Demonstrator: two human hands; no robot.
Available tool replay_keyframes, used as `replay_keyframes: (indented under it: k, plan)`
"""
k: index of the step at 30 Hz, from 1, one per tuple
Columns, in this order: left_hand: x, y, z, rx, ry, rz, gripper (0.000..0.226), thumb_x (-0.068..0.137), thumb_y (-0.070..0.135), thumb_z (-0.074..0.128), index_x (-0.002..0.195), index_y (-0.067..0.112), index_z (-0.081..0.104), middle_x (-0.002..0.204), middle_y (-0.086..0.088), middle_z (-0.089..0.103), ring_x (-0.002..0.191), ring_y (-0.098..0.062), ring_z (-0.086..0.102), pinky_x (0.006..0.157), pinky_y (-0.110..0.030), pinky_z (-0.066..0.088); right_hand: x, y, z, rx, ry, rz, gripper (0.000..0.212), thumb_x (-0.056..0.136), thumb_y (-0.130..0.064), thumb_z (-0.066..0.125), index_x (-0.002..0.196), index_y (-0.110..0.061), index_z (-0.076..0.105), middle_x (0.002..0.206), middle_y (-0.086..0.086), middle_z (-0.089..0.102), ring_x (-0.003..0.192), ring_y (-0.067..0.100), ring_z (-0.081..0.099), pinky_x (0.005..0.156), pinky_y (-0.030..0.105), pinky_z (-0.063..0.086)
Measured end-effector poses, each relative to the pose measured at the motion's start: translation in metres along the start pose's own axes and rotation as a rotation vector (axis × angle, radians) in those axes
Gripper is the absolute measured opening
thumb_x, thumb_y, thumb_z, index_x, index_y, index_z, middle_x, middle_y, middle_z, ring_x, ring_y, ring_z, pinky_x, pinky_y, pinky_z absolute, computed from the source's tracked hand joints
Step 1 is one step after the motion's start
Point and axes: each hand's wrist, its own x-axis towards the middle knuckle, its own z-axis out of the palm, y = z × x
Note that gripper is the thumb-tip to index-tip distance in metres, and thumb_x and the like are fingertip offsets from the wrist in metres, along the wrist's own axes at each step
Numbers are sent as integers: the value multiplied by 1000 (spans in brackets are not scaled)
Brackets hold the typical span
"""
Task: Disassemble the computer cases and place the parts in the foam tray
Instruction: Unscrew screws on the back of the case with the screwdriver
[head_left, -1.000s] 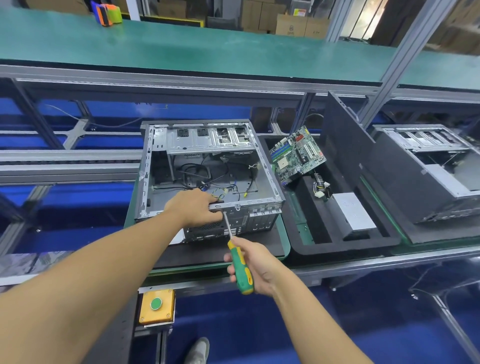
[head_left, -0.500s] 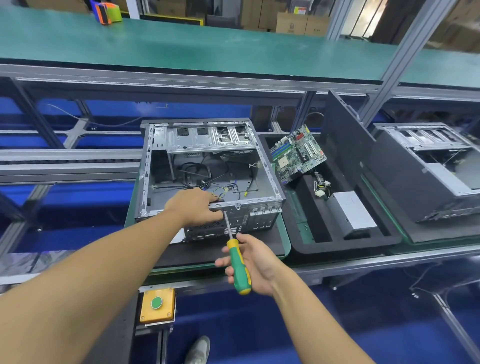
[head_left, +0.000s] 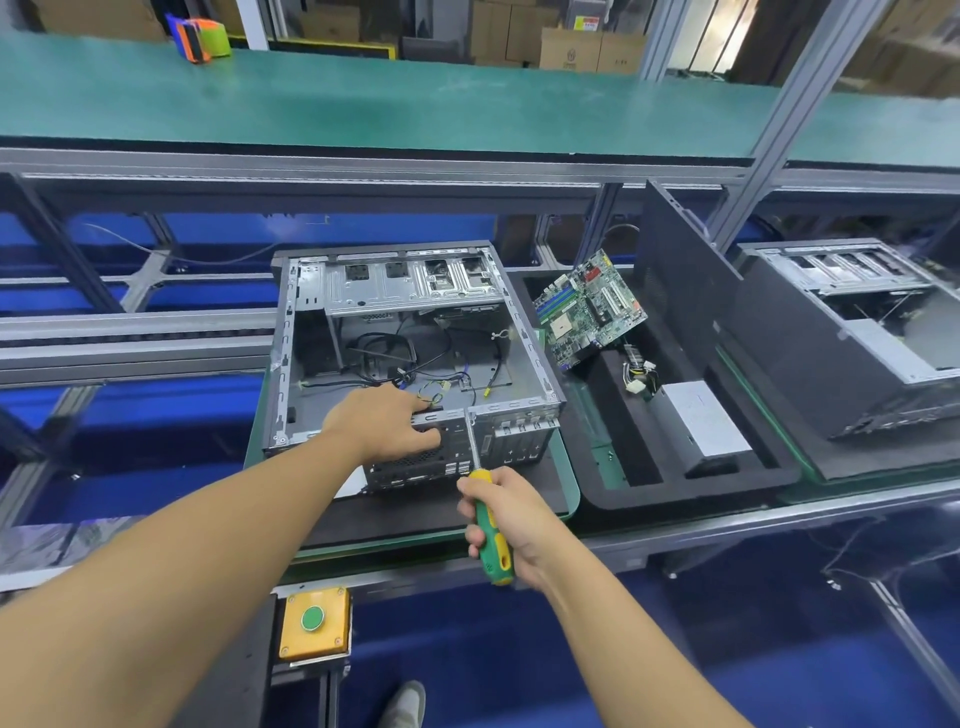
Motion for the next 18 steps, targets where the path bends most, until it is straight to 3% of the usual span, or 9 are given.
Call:
replay_keyframes:
  k: [3, 9, 18]
  plan:
    - [0, 0, 0, -7, 0, 1, 60, 73, 67, 37, 119, 41, 66, 73, 7, 59, 79, -24, 60, 71, -32, 51, -5, 8, 0, 36, 1, 36, 23, 101, -36, 50, 104, -14, 42, 64, 1, 53, 44, 15, 39, 47, 27, 41]
    - [-1, 0, -1, 2, 5, 7, 59, 73, 67, 37, 117, 41, 66, 74, 5, 60, 79, -25, 61, 72, -33, 52, -5, 18, 6, -27, -18, 37, 20, 99, -30, 43, 107, -17, 57, 66, 0, 50, 45, 14, 39, 48, 26, 40]
    - [-1, -1, 2, -4, 53, 34, 60, 77, 69, 39, 124, 42, 64, 86, 3, 68, 85, -25, 63, 67, -31, 43, 1, 12, 9, -48, -47, 40, 20, 102, -32, 44, 107, -19, 58, 65, -2, 50, 45, 13, 39, 47, 25, 39]
